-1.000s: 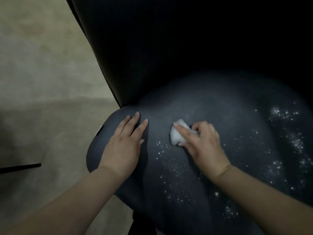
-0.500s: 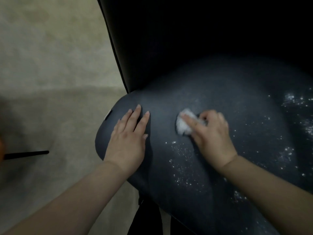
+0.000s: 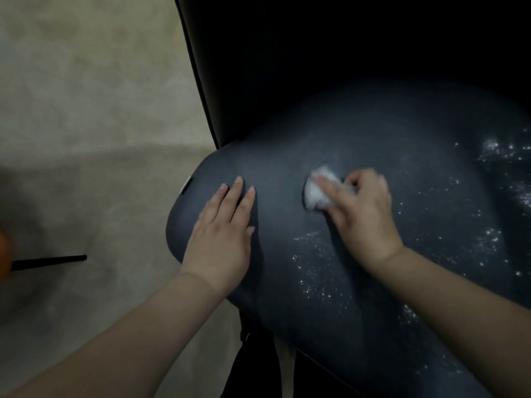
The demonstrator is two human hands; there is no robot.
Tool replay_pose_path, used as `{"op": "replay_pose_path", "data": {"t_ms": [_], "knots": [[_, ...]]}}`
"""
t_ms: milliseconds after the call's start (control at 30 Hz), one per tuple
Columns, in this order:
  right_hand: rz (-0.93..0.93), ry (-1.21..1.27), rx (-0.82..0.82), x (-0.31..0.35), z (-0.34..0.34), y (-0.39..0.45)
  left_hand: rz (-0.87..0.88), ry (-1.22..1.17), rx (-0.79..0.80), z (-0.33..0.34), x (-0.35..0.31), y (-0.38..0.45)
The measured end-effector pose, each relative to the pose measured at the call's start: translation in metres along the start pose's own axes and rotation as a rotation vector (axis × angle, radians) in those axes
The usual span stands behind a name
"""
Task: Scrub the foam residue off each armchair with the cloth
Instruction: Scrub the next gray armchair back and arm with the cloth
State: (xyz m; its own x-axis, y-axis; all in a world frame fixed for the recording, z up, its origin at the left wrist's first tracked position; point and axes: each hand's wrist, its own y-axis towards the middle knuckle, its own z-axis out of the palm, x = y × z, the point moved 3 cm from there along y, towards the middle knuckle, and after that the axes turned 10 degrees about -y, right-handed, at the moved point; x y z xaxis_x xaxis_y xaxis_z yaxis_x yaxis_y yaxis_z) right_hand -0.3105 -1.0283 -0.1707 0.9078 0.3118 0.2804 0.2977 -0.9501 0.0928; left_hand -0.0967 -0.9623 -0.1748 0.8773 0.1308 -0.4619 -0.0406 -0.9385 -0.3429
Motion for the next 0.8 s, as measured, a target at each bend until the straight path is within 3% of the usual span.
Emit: {"op": "replay_pose_path", "data": {"t_ms": [100, 200, 333, 433, 533, 700, 800], "knots": [[0.22, 0.063, -0.063, 0.015, 0.008, 0.022, -0.015, -0.016, -0.014, 0.002, -0.003, 0.001], [0.021, 0.045, 0.004, 0.042, 0.017, -0.013, -0.006, -0.01, -0.005, 0.005, -0.006, 0.0], [-0.186, 0.002, 0.078, 0.02, 0.0, -0.06, 0.005, 0.011, 0.007, 0.005, -0.006, -0.002], [0.003, -0.017, -0.018, -0.003, -0.003, -0.034, -0.001, 0.003, -0.002, 0.005, -0.008, -0.004], [0.206, 0.064, -0.057, 0.015, 0.004, -0.012, -0.008, -0.012, -0.013, 0.007, -0.01, -0.005], [-0.149, 0.025, 0.069, 0.043, 0.007, -0.076, 0.01, 0.006, -0.004, 0.008, -0.009, -0.006], [-0.155, -0.02, 0.043, 0.013, -0.005, -0.083, 0.032, 0.025, 0.005, 0.01, -0.011, -0.009]]}}
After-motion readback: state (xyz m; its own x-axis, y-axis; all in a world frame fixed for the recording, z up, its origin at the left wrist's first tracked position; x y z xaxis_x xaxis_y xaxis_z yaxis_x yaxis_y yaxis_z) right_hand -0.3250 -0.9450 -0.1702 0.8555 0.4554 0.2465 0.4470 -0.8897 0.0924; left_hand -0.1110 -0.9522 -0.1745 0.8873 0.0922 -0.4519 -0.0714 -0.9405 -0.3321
